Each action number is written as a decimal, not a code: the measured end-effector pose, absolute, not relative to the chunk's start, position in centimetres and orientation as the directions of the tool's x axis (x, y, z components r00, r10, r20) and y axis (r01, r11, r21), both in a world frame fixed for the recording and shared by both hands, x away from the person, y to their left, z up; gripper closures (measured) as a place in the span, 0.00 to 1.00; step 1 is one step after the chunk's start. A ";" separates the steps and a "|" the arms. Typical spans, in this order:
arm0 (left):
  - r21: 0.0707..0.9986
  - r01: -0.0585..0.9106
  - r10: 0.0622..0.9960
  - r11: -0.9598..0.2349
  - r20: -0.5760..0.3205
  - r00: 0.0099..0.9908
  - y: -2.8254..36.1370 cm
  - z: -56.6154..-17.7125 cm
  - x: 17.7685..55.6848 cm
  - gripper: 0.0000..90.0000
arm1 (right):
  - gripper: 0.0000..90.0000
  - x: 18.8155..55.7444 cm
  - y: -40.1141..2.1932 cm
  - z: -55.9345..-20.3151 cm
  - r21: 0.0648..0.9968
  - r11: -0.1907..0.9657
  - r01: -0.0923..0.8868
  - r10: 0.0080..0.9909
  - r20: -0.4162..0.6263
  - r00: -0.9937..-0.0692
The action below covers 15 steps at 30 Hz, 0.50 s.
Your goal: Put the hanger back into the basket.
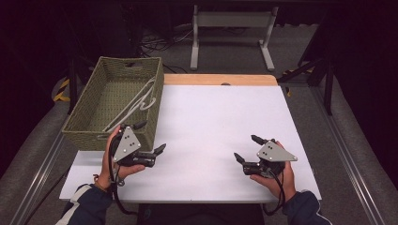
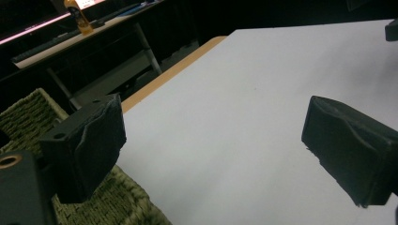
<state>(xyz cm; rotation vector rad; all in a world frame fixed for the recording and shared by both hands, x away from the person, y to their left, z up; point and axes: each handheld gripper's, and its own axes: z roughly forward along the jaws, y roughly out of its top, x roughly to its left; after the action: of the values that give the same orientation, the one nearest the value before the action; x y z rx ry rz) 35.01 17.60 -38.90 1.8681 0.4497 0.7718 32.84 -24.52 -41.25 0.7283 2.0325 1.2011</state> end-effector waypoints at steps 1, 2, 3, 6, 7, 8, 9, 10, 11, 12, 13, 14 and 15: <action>0.909 -0.034 0.620 -0.416 0.310 0.721 17.6 -39.3 34.8 0.09 | 0.19 32.8 -24.5 -41.3 0.896 0.425 0.130 0.734 -0.257 -0.628; 0.909 -0.034 0.620 -0.416 0.310 0.721 17.6 -39.3 34.8 0.09 | 0.19 32.8 -24.5 -41.3 0.896 0.425 0.130 0.734 -0.257 -0.628; 0.904 -0.032 0.617 -0.427 0.318 0.720 17.5 -39.6 34.7 0.09 | 0.19 32.7 -24.5 -41.4 0.894 0.429 0.128 0.734 -0.262 -0.626; 0.901 -0.024 0.615 -0.432 0.314 0.724 17.5 -40.2 34.4 0.09 | 0.19 32.7 -24.6 -41.4 0.896 0.426 0.128 0.737 -0.261 -0.623; 0.901 -0.020 0.612 -0.434 0.311 0.727 17.5 -40.4 34.3 0.09 | 0.19 32.6 -24.7 -41.4 0.897 0.423 0.128 0.739 -0.260 -0.622; 0.901 -0.020 0.614 -0.433 0.311 0.725 17.6 -40.5 34.2 0.09 | 0.19 32.6 -24.7 -41.4 0.898 0.421 0.127 0.741 -0.259 -0.620; 0.903 -0.020 0.615 -0.430 0.309 0.725 17.7 -40.7 34.2 0.09 | 0.19 32.6 -24.7 -41.5 0.899 0.420 0.126 0.741 -0.259 -0.619; 0.906 -0.009 0.620 -0.424 0.297 0.726 17.8 -40.8 34.1 0.09 | 0.19 32.5 -24.7 -41.5 0.898 0.421 0.127 0.741 -0.260 -0.619; 0.906 -0.006 0.622 -0.424 0.296 0.725 17.9 -40.9 34.1 0.09 | 0.19 32.5 -24.7 -41.6 0.897 0.423 0.127 0.740 -0.262 -0.619; 0.909 0.005 0.624 -0.417 0.282 0.728 18.1 -41.1 34.1 0.09 | 0.19 32.5 -24.7 -41.7 0.897 0.424 0.127 0.740 -0.262 -0.620; 0.910 0.005 0.628 -0.414 0.282 0.725 18.2 -41.2 34.1 0.09 | 0.19 32.5 -24.7 -41.8 0.896 0.426 0.127 0.739 -0.263 -0.620; 0.910 0.008 0.626 -0.414 0.279 0.728 18.3 -41.3 34.1 0.09 | 0.18 32.5 -24.7 -42.0 0.895 0.428 0.127 0.738 -0.264 -0.621; 0.910 0.012 0.628 -0.414 0.276 0.728 18.5 -41.4 34.1 0.09 | 0.18 32.5 -24.7 -42.1 0.893 0.432 0.127 0.737 -0.268 -0.621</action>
<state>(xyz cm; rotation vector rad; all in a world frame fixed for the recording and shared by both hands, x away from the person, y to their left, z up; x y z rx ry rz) 34.08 18.53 -41.39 1.8918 0.4946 0.7423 32.49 -24.69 -42.05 0.7249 2.0272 1.1859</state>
